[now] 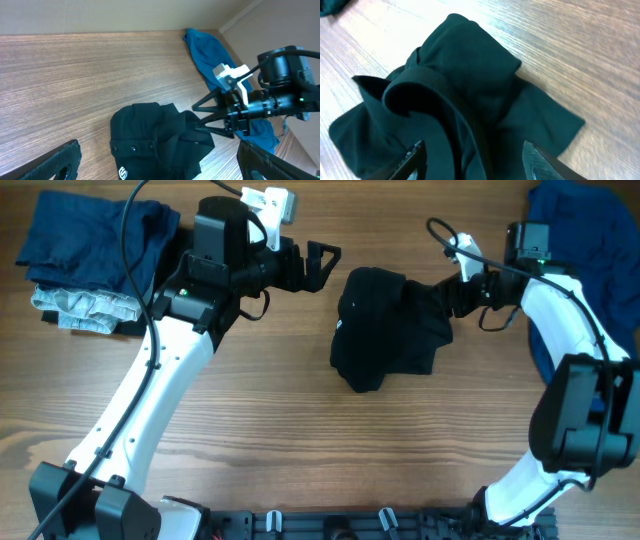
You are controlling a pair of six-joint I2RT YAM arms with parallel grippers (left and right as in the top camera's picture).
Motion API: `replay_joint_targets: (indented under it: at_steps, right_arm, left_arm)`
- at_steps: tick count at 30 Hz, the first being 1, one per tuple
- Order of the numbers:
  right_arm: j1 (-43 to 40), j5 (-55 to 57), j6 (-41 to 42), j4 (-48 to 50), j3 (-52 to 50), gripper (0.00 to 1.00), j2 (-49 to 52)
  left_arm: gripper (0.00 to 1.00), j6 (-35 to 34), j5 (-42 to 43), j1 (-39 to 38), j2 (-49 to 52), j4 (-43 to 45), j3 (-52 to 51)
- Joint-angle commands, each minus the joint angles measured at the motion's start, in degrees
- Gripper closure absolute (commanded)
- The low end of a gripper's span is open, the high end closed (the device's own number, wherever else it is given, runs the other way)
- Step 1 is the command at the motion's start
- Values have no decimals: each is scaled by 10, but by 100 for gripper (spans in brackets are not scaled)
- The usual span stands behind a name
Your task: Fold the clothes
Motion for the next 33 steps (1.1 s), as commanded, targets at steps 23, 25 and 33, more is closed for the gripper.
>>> replay_joint_targets:
  at_steps: [23, 25, 33]
  right_arm:
    - [-25, 4, 115, 87, 8, 96, 15]
    - [-25, 21, 116, 89, 8, 96, 21]
    - [-54, 133, 216, 80, 8, 24, 31]
  left_arm:
    - [0, 14, -23, 2, 5, 0, -1]
    - [0, 14, -23, 2, 5, 0, -1]
    - [0, 14, -23, 2, 5, -9, -1]
